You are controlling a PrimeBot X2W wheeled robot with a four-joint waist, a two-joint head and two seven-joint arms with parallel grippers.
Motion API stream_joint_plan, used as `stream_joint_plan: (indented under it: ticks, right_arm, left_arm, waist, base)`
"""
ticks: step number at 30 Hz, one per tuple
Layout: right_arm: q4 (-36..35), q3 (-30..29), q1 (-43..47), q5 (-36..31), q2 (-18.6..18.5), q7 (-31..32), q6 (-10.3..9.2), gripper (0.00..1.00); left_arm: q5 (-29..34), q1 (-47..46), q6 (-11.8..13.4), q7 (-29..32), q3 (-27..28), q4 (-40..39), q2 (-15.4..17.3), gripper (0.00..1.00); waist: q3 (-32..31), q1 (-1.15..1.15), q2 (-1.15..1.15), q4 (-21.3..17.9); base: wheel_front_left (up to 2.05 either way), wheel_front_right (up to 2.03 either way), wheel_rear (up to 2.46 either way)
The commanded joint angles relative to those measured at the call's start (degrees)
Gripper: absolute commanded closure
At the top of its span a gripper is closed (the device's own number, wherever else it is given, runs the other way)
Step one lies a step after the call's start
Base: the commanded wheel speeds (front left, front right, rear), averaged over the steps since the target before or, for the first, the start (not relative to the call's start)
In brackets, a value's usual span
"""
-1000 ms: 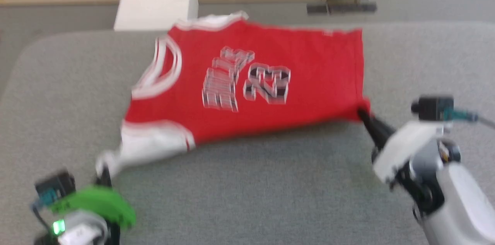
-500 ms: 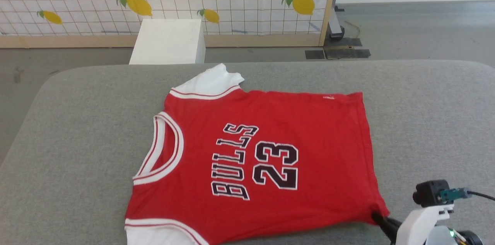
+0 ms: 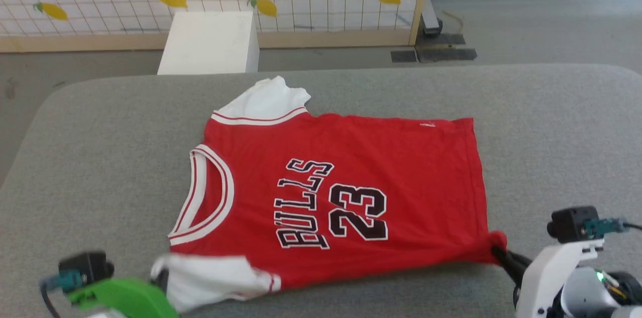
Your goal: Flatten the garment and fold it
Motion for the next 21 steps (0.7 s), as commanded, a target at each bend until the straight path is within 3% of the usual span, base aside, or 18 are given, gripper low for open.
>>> stream_joint_plan:
  ticks: [1, 8, 21]
  right_arm:
    - [-0.3, -0.2, -1.8, -0.8, 0.2, 0.1, -0.08, 1.00]
    - [0.7, 0.1, -10.9, -3.8, 1.5, 2.0, -0.08, 1.00]
    - [4.4, 0.0, -17.1, -6.7, 3.5, 4.7, -0.08, 1.00]
  left_arm:
    - [0.8, -3.0, -0.6, -0.7, -0.1, 0.1, 0.6, 1.00]
    - [3.8, -18.9, -4.3, -4.8, -1.2, 6.4, 0.7, 1.00]
    - [5.3, -31.4, -10.9, -13.4, -3.6, 19.1, -1.6, 1.00]
  waist:
    - [1.8, 0.01, 0.00, -0.4]
    - [10.8, 0.01, 0.00, -1.2]
    - [19.4, 0.01, 0.00, -1.0]
  base:
    - [0.00, 0.00, 0.00]
    - [0.00, 0.00, 0.00]
    - [0.00, 0.00, 0.00]
